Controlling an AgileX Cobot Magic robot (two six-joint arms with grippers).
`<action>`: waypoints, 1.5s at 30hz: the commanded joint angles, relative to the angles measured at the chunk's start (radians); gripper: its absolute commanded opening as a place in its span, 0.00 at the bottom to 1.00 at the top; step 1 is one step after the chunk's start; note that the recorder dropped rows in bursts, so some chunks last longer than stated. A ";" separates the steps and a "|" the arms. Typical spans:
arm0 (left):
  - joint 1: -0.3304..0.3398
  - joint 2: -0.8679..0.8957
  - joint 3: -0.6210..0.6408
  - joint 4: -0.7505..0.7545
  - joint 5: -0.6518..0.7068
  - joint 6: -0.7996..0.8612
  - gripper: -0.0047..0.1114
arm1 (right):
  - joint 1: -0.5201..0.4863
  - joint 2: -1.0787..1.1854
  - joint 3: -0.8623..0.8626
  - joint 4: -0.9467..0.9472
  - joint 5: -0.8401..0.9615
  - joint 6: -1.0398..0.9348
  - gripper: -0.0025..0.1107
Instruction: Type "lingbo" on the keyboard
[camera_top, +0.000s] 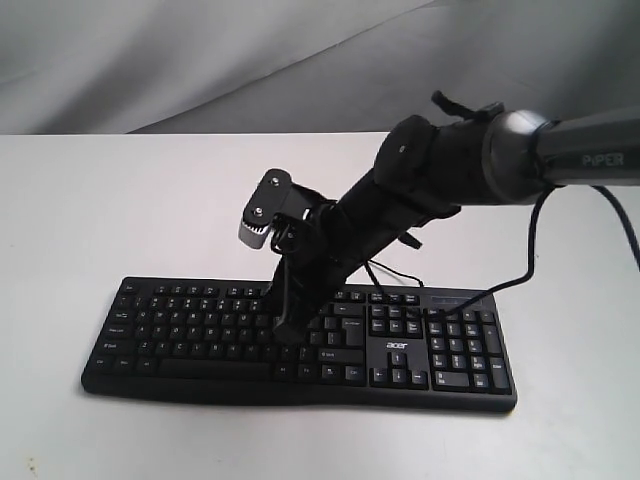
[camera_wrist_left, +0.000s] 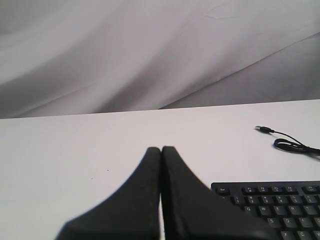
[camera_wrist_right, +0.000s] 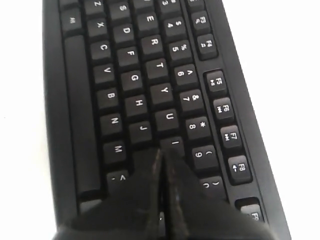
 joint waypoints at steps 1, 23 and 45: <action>-0.005 -0.005 0.005 0.000 -0.006 -0.002 0.04 | 0.005 -0.059 0.005 -0.038 0.066 0.028 0.02; -0.005 -0.005 0.005 0.000 -0.006 -0.002 0.04 | 0.005 -0.653 0.005 0.025 0.119 0.150 0.02; -0.005 -0.005 0.005 0.000 -0.006 -0.002 0.04 | -0.108 -1.036 0.044 -0.015 -0.344 0.415 0.02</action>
